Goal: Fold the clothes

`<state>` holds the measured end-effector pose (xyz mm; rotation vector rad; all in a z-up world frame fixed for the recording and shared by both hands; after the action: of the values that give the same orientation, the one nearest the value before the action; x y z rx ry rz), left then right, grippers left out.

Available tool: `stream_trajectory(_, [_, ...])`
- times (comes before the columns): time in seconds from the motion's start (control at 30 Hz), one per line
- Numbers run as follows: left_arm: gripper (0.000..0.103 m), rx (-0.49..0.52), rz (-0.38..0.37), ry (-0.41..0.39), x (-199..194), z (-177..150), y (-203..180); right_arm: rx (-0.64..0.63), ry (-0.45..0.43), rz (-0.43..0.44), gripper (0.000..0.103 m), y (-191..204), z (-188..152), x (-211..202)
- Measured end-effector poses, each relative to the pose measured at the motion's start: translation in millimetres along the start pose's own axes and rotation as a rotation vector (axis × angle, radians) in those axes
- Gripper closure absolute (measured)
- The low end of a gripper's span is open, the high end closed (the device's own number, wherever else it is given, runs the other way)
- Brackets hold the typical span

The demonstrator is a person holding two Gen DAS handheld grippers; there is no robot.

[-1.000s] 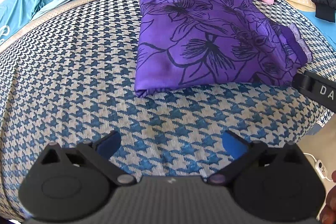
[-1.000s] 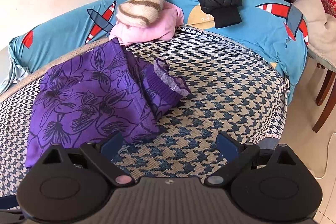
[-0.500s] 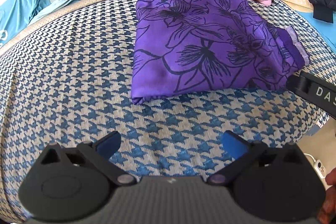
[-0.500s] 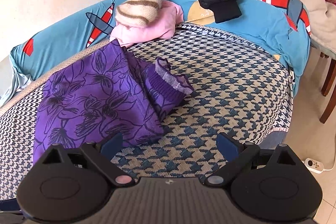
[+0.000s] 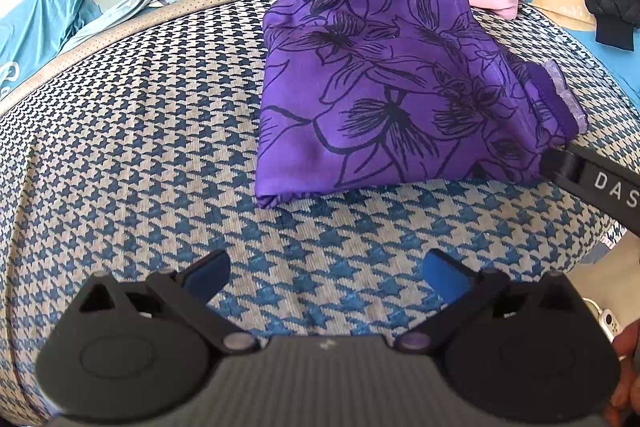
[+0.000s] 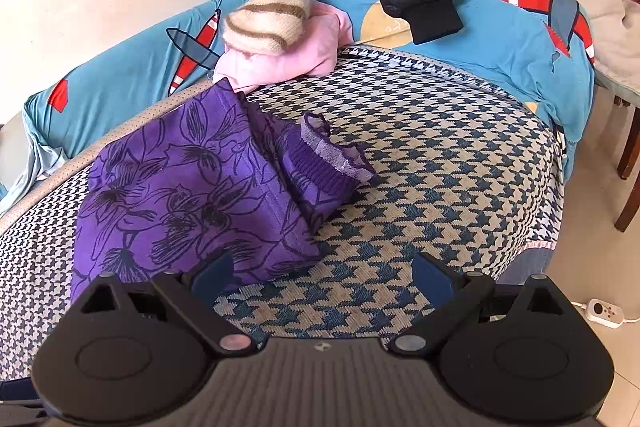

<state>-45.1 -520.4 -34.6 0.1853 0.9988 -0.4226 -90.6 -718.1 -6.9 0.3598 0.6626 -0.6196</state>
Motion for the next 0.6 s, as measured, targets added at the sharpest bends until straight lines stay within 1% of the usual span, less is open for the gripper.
stream_trajectory(0.6, [0.000,0.001,0.008,0.005,0.8,0.3,0.6,0.002,0.002,0.005,0.007,1.5,0.8,-0.1])
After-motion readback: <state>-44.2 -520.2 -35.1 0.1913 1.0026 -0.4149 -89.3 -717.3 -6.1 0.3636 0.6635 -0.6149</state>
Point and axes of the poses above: each gripper's, at about its wrist camera, not at the fingertips, and x roughly the way its jaws point, y to its left, z to its top, the point moved 6 cm from there along x, roughly the way its jaws point, and after that the axes turned 4 degrees about -z, right-handed, at the moved point
